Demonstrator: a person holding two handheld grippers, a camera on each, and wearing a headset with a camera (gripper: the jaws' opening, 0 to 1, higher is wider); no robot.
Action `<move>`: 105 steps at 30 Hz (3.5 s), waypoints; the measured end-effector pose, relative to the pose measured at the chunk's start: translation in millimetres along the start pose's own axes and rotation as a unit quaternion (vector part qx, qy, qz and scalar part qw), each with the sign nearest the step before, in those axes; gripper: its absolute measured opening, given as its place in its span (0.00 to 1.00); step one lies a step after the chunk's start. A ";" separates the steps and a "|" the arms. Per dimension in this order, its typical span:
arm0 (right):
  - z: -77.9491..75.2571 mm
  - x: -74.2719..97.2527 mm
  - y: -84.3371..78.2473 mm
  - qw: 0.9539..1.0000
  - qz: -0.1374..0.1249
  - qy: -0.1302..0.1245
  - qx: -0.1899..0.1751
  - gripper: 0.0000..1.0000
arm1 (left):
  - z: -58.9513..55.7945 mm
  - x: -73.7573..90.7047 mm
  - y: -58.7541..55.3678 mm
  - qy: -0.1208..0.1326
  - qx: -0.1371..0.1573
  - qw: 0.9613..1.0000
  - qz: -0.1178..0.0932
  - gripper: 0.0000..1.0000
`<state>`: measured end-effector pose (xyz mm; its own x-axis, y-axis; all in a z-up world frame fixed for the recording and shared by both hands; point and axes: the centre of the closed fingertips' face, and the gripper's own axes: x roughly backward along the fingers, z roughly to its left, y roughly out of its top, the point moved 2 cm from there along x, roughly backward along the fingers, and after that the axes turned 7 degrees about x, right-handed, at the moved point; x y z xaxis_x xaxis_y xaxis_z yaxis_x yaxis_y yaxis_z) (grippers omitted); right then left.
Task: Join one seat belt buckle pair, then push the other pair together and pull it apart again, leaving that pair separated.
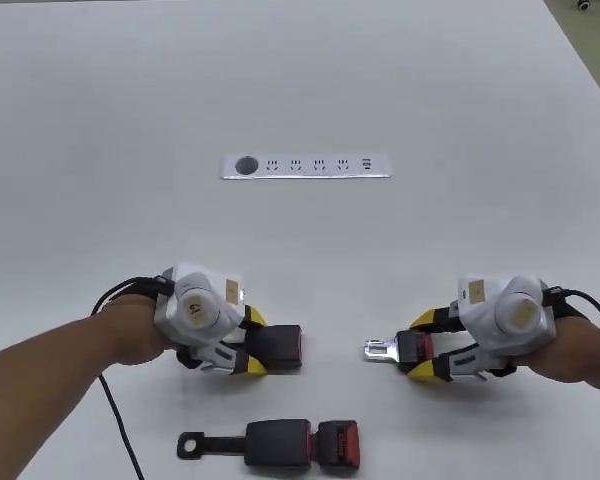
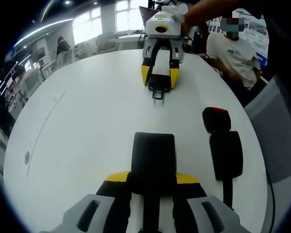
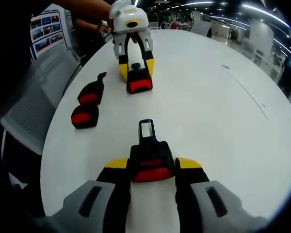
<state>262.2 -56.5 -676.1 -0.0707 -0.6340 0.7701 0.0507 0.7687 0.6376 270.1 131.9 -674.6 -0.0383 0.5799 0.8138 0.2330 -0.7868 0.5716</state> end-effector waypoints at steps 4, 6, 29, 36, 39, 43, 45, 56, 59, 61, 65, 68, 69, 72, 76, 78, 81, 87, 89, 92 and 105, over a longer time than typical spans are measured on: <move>-1.4 -6.7 5.6 1.000 -0.005 0.002 0.002 0.33 | 0.3 0.1 -0.9 0.000 -0.001 1.000 0.000 0.33; -1.3 -10.6 9.3 1.000 -0.008 0.003 0.003 0.33 | 0.4 0.2 -1.3 -0.001 -0.001 1.000 -0.001 0.33; -5.8 -41.1 55.5 0.999 -0.035 0.011 0.013 0.33 | 1.1 3.1 -3.5 -0.004 -0.001 1.000 -0.004 0.33; -5.7 -48.9 65.3 0.999 -0.033 0.016 0.022 0.33 | 0.7 4.1 -3.6 -0.004 -0.002 1.000 -0.002 0.33; -3.0 -48.4 65.1 0.999 -0.032 0.017 0.022 0.33 | 0.9 4.3 -4.1 -0.005 -0.003 1.000 -0.001 0.33; -2.1 -50.2 64.1 0.999 -0.027 0.018 0.025 0.33 | 0.9 4.5 -4.5 -0.005 -0.004 1.000 -0.001 0.33; -2.7 -52.2 65.4 0.999 -0.027 0.020 0.027 0.33 | 0.6 4.7 -4.1 -0.005 -0.004 1.000 0.000 0.33; 3.7 -65.6 72.8 0.999 -0.022 0.022 0.024 0.33 | 0.0 4.7 -3.0 -0.004 -0.005 1.000 0.006 0.33; 4.9 -65.9 73.1 0.999 -0.022 0.022 0.022 0.33 | 0.5 4.7 -3.9 -0.003 -0.002 1.000 0.007 0.33; 4.7 -66.3 73.9 0.999 -0.023 0.022 0.020 0.33 | 0.8 4.4 -4.1 -0.002 0.003 1.000 0.007 0.33; 3.2 -66.9 74.8 0.999 -0.022 0.021 0.019 0.33 | 1.0 3.9 -4.4 -0.002 0.001 1.000 0.011 0.33; 1.7 -67.0 75.0 0.999 -0.024 0.022 0.015 0.33 | 1.4 3.5 -4.8 -0.004 0.000 1.000 0.012 0.33; 2.1 -67.4 75.1 0.999 -0.023 0.021 0.014 0.33 | 0.8 3.5 -4.1 -0.004 0.000 1.000 0.014 0.33; 2.0 -66.5 76.1 0.999 -0.025 0.022 0.014 0.33 | 0.2 3.5 -3.6 -0.004 -0.001 1.000 0.016 0.33; 2.8 -70.0 82.7 0.999 -0.035 0.023 0.005 0.33 | 0.0 3.4 -3.3 -0.005 -0.001 1.000 0.015 0.33; 2.8 -75.4 86.7 0.999 -0.037 0.021 0.008 0.33 | -0.5 3.7 -3.1 -0.006 -0.003 1.000 0.018 0.33; 1.3 -74.1 86.2 0.999 -0.042 0.023 0.003 0.32 | -0.5 4.3 -3.4 -0.007 -0.005 1.000 0.018 0.32; 2.8 -75.7 87.5 0.999 -0.042 0.019 0.002 0.32 | -0.7 4.7 -3.2 -0.006 -0.006 1.000 0.021 0.32; 2.9 -75.0 88.5 0.999 -0.044 0.018 0.000 0.32 | -0.6 4.9 -3.3 -0.007 -0.006 1.000 0.021 0.32; 2.6 -75.2 89.1 0.999 -0.044 0.018 -0.001 0.32 | -0.3 4.8 -3.6 -0.008 -0.008 1.000 0.024 0.32; 3.4 -73.7 89.9 0.999 -0.045 0.018 -0.001 0.32 | -1.1 5.2 -3.2 -0.010 -0.012 1.000 0.023 0.33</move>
<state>268.5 59.7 -675.6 -0.0385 -0.7026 0.7105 0.0485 0.7089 0.7037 268.1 137.1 -672.1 -0.0087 0.5460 0.8377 0.2111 -0.8179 0.5352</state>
